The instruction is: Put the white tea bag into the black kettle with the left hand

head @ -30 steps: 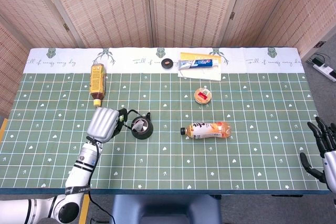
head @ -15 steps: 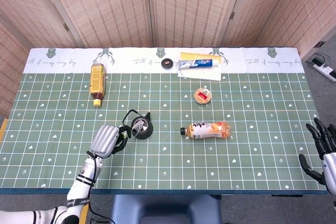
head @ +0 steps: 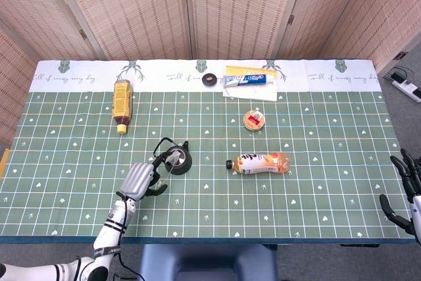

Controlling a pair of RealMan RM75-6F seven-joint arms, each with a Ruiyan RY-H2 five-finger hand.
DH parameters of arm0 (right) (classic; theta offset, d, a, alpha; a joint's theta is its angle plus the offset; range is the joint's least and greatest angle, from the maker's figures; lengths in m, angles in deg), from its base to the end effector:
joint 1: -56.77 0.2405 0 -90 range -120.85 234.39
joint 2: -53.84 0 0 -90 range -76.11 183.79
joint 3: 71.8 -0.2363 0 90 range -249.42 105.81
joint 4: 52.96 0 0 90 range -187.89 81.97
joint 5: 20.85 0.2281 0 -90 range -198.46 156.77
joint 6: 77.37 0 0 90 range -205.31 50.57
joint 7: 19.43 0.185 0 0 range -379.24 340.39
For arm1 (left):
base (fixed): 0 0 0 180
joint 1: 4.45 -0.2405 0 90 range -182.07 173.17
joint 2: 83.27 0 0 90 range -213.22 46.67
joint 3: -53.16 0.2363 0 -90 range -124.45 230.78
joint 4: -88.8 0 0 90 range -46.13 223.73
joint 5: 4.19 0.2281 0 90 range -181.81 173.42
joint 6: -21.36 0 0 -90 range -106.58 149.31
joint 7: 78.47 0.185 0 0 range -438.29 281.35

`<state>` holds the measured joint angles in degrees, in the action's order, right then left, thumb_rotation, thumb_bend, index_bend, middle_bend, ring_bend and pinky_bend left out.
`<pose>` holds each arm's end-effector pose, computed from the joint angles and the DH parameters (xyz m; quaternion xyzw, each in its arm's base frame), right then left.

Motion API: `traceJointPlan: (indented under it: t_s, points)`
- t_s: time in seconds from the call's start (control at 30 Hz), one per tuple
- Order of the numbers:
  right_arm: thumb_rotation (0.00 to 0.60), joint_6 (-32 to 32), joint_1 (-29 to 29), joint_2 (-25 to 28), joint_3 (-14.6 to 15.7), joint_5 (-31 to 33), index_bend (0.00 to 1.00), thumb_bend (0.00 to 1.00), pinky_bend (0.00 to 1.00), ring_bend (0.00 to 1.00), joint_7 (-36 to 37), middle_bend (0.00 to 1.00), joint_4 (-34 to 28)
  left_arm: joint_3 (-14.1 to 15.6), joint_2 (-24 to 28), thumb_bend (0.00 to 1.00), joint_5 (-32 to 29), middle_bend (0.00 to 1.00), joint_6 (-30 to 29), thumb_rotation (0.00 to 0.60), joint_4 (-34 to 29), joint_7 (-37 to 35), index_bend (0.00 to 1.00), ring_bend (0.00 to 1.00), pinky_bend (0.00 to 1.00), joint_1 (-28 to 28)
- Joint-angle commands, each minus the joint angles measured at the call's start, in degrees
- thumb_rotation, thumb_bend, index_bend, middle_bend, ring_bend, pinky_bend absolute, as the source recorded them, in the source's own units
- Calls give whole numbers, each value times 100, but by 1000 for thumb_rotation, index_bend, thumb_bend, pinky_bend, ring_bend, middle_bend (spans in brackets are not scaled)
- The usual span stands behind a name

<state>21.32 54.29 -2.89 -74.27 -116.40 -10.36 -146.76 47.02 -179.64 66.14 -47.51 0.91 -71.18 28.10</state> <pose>-0.2842 -0.1783 0.1939 0.5708 -0.3381 0.4673 0.5844 -0.1263 0.3094 -0.0651 -0.6383 -0.4860 -0.4689 0.3693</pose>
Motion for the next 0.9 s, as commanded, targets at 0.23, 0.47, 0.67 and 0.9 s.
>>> traceJointPlan:
  t_s: [0.23,0.47,0.67,0.9]
  points:
    - [600,-151,64,-25,-14,59,0,438,0,124,-95,0,-24,-79,254,146,51,1000,54,599,-293,24,86,1000,1000,-75]
    - [600,-191,81,-23,-22,88,0,438,0,122,-103,0,-36,-393,985,156,-930,1000,693,441,-1565,484,129,1000,1000,96]
    - [600,-258,107,-31,-5,81,0,438,0,122,-147,0,-52,-801,1626,159,-2741,1000,1309,413,-2413,1103,137,1000,1000,649]
    - [600,-253,104,-3,-5,96,0,438,0,126,-82,0,-65,-868,1623,157,-3654,1000,1203,415,-2511,1633,135,1000,1000,1208]
